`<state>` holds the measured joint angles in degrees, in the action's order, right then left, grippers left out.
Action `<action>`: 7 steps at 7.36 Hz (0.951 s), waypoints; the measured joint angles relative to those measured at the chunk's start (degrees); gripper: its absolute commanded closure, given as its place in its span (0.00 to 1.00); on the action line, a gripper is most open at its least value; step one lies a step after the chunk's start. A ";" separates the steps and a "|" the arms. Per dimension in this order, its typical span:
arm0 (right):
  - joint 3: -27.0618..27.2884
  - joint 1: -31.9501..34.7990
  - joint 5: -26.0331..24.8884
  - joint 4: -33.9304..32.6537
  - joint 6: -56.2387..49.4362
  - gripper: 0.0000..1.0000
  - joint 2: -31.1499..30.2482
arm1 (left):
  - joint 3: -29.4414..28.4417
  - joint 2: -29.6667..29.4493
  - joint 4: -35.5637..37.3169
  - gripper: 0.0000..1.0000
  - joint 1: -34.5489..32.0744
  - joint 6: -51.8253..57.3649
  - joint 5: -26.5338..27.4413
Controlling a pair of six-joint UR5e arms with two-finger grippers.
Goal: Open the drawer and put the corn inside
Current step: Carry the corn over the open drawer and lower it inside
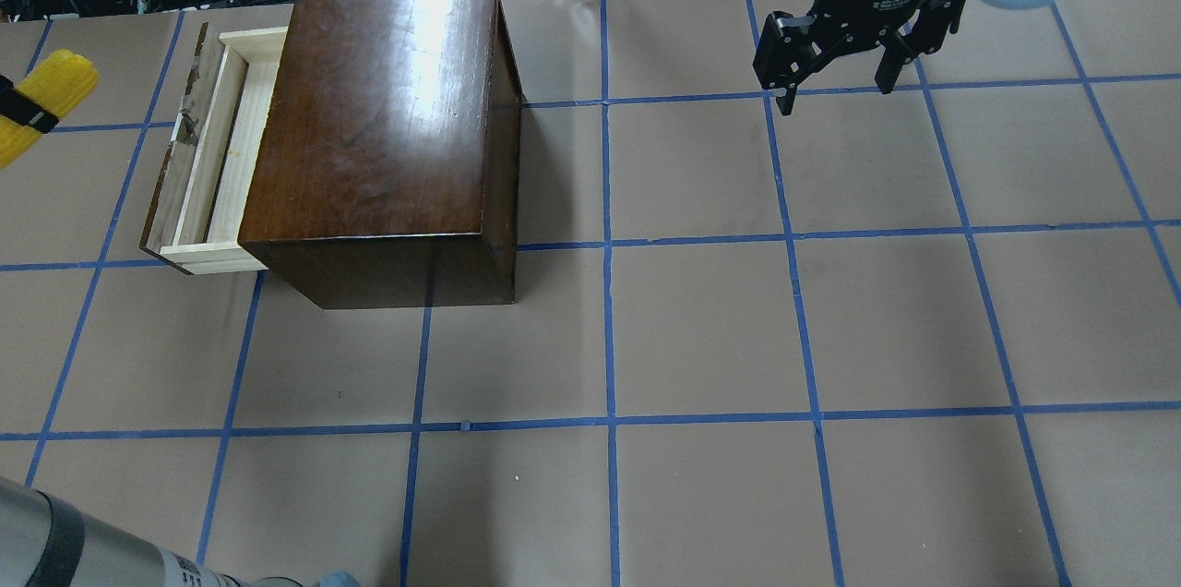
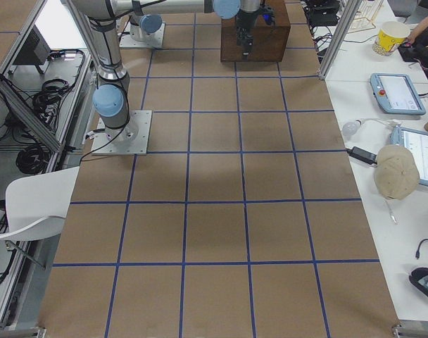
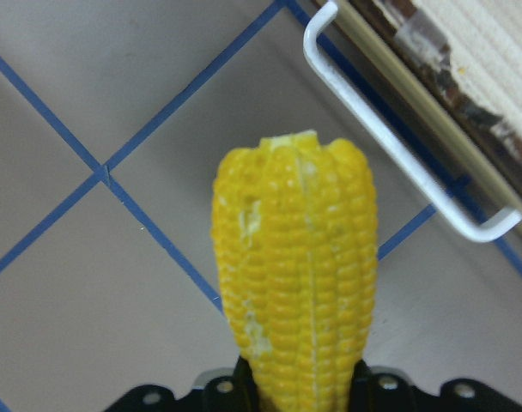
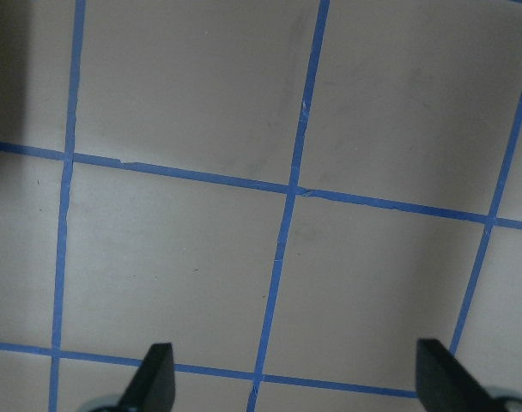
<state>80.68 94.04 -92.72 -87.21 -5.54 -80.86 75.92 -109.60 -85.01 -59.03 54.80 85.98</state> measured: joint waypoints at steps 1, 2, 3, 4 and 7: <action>0.00 0.00 0.00 -0.02 0.00 0.00 0.00 | 0.10 0.61 -0.74 1.00 -2.38 -8.70 0.08; 0.00 0.00 0.00 0.00 0.02 0.00 0.00 | 0.34 0.74 -1.09 1.00 -4.50 -16.47 0.20; 0.00 0.00 0.00 0.01 0.03 0.00 0.00 | 0.87 0.51 -1.23 1.00 -6.19 -23.83 0.32; 0.00 0.00 0.00 0.02 0.02 0.00 0.00 | 1.62 0.29 -1.12 1.00 -7.68 -29.81 0.43; 0.00 0.00 0.00 0.00 0.00 0.00 0.00 | 2.93 -0.09 -0.06 1.00 -11.25 -37.40 0.43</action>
<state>80.68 94.04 -92.72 -87.21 -5.54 -80.86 78.85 -109.69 -85.07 -70.28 17.40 86.41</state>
